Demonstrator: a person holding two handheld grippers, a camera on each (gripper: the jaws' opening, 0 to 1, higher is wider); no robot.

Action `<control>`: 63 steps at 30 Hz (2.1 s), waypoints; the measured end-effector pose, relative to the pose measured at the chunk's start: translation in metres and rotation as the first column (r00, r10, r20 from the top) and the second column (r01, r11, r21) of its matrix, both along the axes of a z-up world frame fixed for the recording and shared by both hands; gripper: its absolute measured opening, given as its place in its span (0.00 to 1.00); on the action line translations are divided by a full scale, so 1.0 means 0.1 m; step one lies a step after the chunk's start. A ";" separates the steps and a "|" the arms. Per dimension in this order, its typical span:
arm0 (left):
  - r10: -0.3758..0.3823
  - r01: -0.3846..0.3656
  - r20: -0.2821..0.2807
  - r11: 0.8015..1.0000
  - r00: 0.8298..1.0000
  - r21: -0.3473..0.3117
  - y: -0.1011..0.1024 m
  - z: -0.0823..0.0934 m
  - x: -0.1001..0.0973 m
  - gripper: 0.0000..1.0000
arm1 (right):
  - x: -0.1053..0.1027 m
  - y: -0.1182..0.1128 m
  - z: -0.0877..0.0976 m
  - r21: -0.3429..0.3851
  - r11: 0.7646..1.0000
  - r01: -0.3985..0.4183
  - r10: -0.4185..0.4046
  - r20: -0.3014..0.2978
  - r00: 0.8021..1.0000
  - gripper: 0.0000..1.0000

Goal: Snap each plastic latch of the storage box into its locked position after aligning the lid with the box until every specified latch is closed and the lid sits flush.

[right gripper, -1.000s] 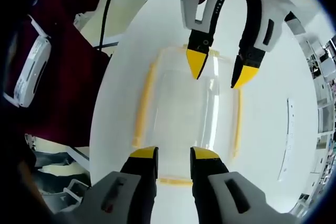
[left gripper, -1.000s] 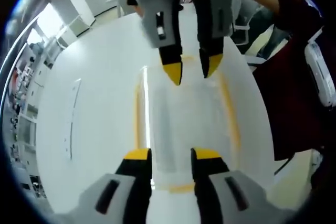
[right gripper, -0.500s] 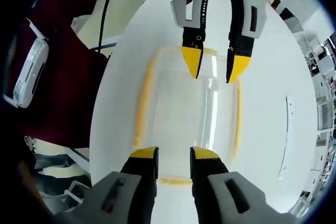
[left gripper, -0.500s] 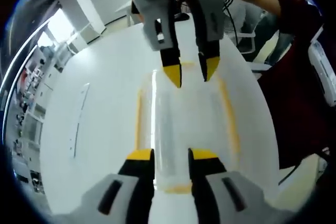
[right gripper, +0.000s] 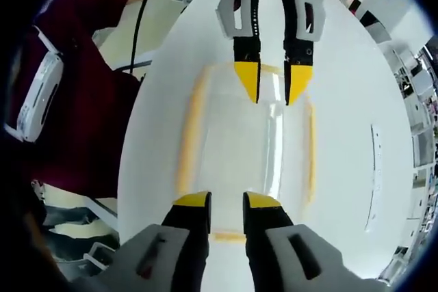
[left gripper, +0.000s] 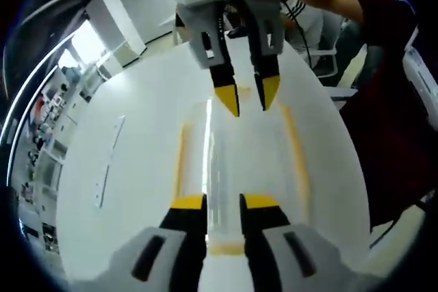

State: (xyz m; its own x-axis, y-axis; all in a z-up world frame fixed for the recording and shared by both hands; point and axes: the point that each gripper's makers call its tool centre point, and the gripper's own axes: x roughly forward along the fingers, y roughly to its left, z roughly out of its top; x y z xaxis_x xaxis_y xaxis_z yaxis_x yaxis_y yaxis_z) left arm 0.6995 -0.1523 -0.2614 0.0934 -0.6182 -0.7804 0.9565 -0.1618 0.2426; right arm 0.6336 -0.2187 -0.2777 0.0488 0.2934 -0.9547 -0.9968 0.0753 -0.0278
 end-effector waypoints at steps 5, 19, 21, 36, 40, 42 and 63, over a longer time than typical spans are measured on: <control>0.011 -0.010 0.025 1.000 1.000 -0.028 0.00 0.01 -0.02 0.17 | 0.02 0.00 0.01 0.033 0.999 -0.013 0.010 0.067 0.998 0.16; 0.094 -0.080 0.064 0.978 0.994 -0.195 -0.02 0.04 -0.05 0.18 | 0.13 -0.03 0.08 0.239 0.970 0.052 -0.101 0.198 0.975 0.28; 0.110 -0.093 0.064 0.972 0.992 -0.218 -0.01 0.05 -0.04 0.18 | 0.14 -0.03 0.09 0.265 0.963 0.054 -0.113 0.214 0.970 0.29; 0.163 -0.137 0.052 0.933 0.985 -0.334 -0.02 0.06 -0.07 0.17 | 0.19 -0.11 0.15 0.425 0.896 0.128 -0.271 0.296 0.916 0.30; 0.165 -0.139 0.043 0.923 0.985 -0.359 -0.04 0.05 -0.10 0.17 | 0.19 -0.10 0.15 0.475 0.869 0.138 -0.313 0.311 0.897 0.28; 0.172 -0.145 0.042 0.918 0.984 -0.368 -0.04 0.06 -0.10 0.17 | 0.17 -0.11 0.14 0.494 0.858 0.143 -0.326 0.307 0.894 0.27; 0.232 -0.214 -0.023 0.851 0.973 -0.480 -0.03 0.06 -0.10 0.20 | 0.21 -0.17 0.14 0.679 0.701 0.219 -0.522 0.280 0.806 0.33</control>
